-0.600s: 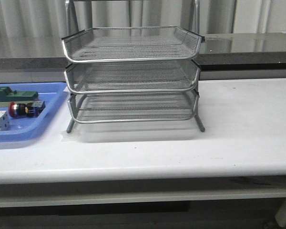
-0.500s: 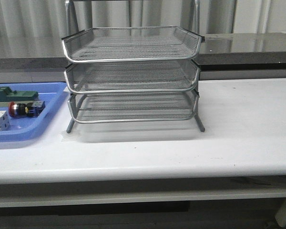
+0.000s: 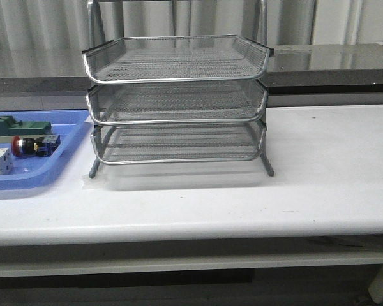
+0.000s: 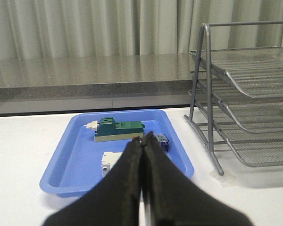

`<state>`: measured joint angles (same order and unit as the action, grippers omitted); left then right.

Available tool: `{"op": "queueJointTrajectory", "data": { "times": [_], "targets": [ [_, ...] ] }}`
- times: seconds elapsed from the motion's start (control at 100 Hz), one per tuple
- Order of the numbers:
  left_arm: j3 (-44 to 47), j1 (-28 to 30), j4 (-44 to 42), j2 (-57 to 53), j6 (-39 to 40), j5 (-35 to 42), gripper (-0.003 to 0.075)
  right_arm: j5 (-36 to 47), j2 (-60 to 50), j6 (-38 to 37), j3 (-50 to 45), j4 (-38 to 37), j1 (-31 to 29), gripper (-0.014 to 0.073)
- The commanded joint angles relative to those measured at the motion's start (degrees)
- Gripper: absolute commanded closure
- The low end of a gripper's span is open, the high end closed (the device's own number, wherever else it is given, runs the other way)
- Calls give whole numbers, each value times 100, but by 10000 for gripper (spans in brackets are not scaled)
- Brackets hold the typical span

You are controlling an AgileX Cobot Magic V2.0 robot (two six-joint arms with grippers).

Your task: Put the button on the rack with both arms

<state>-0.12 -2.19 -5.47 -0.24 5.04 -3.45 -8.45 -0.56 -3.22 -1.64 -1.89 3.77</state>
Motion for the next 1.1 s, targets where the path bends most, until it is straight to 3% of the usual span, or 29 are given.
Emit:
{"op": "queueJointTrajectory", "data": {
  "times": [0.0,0.33,0.46,0.65,0.86,1.09],
  "targets": [
    [316,-7,45,-176,61,468,741,481,-123,70,114,-99,-32,653],
    [316,-7,45,-176,61,468,741,1228,-118,64,172,-98,-32,653],
    [316,-7,45,-176,61,468,741,1057,-28,59,609,-98,-32,653],
    [316,-7,45,-176,61,468,741,-10,640,59,1902,-84,-32,653],
    [316,-7,45,-176,61,468,741,-1292,2079,59,3394,-44,-32,653],
    [316,-7,45,-176,61,468,741,-2526,3733,59,4631,613,-32,653]
  ]
}}
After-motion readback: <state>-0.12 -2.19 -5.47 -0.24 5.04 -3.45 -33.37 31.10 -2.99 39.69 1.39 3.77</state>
